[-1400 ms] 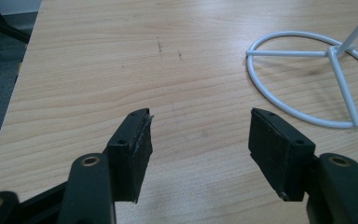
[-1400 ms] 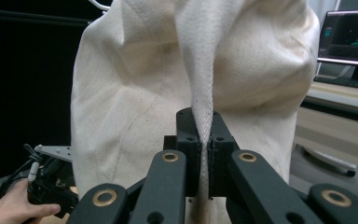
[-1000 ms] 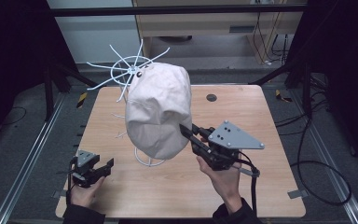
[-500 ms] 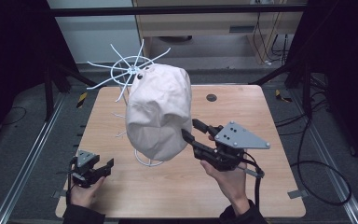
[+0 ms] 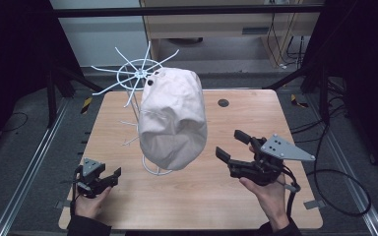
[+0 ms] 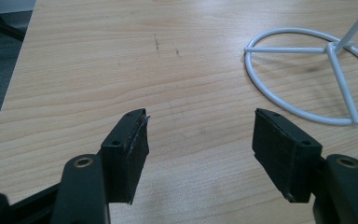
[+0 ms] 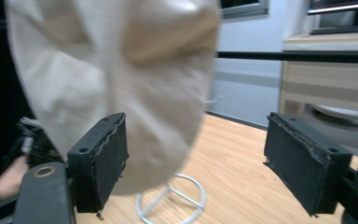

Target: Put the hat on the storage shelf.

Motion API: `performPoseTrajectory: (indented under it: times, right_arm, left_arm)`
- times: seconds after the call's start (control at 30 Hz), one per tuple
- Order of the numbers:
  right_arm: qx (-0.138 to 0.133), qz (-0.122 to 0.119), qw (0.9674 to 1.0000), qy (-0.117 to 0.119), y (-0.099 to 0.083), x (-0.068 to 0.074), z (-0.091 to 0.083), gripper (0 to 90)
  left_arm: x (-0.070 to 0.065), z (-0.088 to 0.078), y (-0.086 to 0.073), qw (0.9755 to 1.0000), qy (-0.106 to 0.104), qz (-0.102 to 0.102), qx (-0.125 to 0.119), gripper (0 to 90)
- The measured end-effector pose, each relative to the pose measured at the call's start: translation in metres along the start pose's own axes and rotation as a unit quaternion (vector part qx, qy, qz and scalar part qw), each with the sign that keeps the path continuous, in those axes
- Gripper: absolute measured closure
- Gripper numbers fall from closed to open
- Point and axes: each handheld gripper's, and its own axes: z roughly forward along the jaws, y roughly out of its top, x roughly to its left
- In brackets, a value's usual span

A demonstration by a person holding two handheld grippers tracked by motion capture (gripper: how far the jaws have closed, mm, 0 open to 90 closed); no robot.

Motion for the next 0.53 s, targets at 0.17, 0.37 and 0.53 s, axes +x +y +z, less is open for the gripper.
performPoseTrajectory:
  times: [0.17,0.37,0.53]
  right_arm:
    - [0.023,0.006,0.9987,-0.046,-0.021,-0.025,-0.009,20.1]
    - [0.06,0.012,0.993,-0.102,-0.05,-0.055,-0.009,18.0]
    - [0.078,0.015,0.9872,-0.139,-0.069,-0.074,-0.01,18.3]
  left_arm:
    - [0.0,0.0,0.0,1.0,-0.004,0.001,-0.001,35.2]
    - [-0.001,0.003,-0.001,0.9999,-0.012,0.007,0.0,32.9]
    - [-0.001,0.004,-0.002,0.9998,-0.016,0.011,0.001,31.9]
